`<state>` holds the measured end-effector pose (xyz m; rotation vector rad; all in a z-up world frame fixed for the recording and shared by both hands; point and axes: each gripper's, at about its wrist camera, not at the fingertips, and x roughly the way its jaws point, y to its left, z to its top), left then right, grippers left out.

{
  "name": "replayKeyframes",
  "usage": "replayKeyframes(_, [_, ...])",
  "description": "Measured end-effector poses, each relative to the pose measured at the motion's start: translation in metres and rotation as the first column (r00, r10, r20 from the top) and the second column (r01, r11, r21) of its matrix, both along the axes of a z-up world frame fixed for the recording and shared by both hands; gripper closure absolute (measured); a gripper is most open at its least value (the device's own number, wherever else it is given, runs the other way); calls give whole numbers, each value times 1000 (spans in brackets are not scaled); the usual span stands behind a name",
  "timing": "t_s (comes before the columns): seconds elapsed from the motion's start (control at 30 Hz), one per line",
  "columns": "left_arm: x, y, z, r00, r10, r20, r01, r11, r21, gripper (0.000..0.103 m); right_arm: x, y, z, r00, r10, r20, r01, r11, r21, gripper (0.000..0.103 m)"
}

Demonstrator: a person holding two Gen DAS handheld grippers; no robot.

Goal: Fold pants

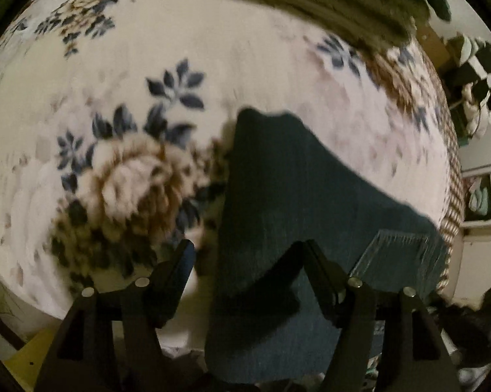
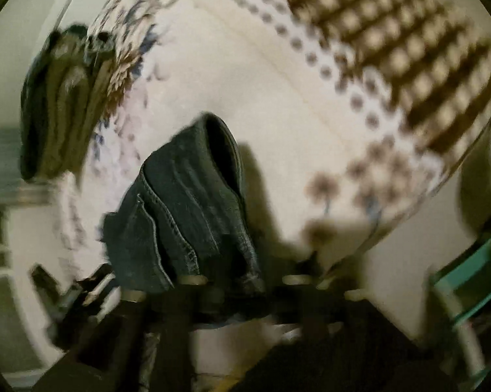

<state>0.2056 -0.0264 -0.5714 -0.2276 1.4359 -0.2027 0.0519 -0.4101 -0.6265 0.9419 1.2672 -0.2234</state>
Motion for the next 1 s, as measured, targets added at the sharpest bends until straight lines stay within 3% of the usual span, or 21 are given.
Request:
replayKeyframes(0.1, [-6,-4,-4,1000,-19,-10,19,1000,1,37,3,9,36,997,37,61,-32,996,-82,92])
replayKeyframes(0.23, [-6,-6,-6,999,-27,-17,27,1000,5,37,-1,9,62,996,61,71,-54,994,-97,96])
replayKeyframes(0.33, [-6,-6,-8,999,-21,-26,21,1000,2,37,-12,-2,40,996,64,-56,-71,989,-126,100])
replayKeyframes(0.43, [-9,-1,-6,999,-16,-30,15,1000,-4,37,-32,-24,-11,984,18,-176,-6,998,65,98])
replayKeyframes(0.5, [-11,2,-4,999,-17,-31,17,1000,-7,37,-47,-34,-24,987,-62,-147,88,980,176,87])
replayKeyframes(0.57, [-13,7,-3,999,-11,-33,11,1000,-10,37,-59,-38,-26,987,-141,-80,157,953,260,38])
replayKeyframes(0.6, [-13,9,-3,999,-3,-36,2,1000,-13,37,-63,-39,-25,982,-178,-54,187,940,286,33])
replayKeyframes(0.67, [-14,13,-2,999,12,-42,-12,1000,-15,37,-67,-34,-29,969,-247,-3,229,893,388,24])
replayKeyframes(0.73, [-15,15,-3,999,27,-48,-28,999,-17,37,-62,-26,-36,965,-264,-5,240,870,431,16])
replayKeyframes(0.9, [-14,17,-2,998,36,-52,-37,999,-16,37,-42,-7,-49,963,-269,-14,244,850,467,16])
replayKeyframes(1.0, [-13,18,1,998,39,-46,-40,999,-23,37,-46,-7,-41,943,-332,9,290,836,467,16])
